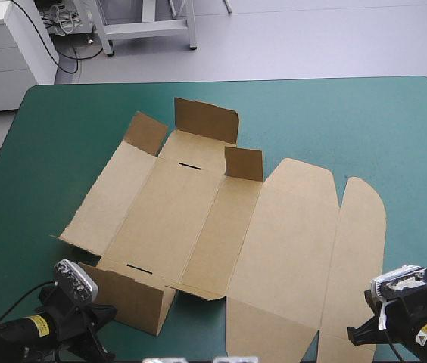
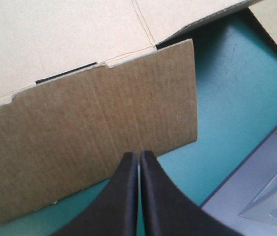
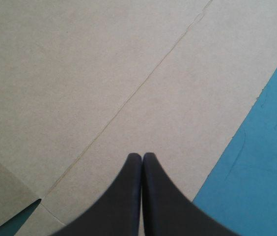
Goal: Fold the box
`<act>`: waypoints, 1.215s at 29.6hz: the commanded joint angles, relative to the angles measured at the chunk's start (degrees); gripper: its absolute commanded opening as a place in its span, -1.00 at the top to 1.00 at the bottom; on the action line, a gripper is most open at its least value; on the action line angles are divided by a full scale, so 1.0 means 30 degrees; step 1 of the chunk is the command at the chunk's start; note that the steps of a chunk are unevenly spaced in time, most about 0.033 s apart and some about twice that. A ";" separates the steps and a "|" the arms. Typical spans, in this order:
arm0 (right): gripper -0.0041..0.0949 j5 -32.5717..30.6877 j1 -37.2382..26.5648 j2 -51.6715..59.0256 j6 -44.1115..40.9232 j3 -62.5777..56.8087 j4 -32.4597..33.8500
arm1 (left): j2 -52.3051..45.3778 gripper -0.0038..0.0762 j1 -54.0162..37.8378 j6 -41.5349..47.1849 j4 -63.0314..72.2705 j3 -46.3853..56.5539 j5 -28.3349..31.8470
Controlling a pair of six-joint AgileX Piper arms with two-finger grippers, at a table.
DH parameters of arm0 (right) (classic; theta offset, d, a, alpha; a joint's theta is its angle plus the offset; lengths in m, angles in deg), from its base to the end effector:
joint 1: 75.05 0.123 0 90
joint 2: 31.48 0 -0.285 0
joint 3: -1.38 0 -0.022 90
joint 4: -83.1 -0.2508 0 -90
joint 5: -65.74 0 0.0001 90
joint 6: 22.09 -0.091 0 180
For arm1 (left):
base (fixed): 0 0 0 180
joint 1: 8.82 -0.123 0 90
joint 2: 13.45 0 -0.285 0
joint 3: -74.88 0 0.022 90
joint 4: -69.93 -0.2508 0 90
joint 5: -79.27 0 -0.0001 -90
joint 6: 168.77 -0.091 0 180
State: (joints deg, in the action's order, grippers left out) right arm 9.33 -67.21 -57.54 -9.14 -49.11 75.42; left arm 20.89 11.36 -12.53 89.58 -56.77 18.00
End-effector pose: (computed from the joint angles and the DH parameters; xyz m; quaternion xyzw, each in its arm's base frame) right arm 0.0473 0.0167 0.2665 -0.1536 0.9020 0.0481 0.4007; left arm 0.0503 -0.0471 0.2685 0.3211 0.8808 -0.1581 0.3099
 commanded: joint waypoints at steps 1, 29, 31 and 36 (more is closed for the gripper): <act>0.95 0.0952 0.0029 -0.0207 0.0023 0.0472 -0.0011 | 0.0069 0.92 0.0058 -0.0235 0.0877 -0.0475 0.0799; -0.42 -0.0756 0.0029 -0.3395 0.0769 0.4972 -0.0058 | 0.0069 0.92 0.0058 -0.0364 0.1216 -0.0475 0.0712; -0.42 -0.1453 0.0029 -0.4641 0.1285 0.6256 -0.0058 | 0.0069 0.92 0.0058 -0.0364 0.1216 -0.0475 0.0712; -0.42 -0.3091 0.0029 -0.8080 0.2299 0.9532 -0.0132 | 0.0069 0.92 0.0058 -0.0364 0.1216 -0.0475 0.0712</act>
State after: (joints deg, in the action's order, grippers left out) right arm 0.13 -67.21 -76.85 -4.43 -26.71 75.42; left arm 20.83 11.36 -13.84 91.09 -56.77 17.78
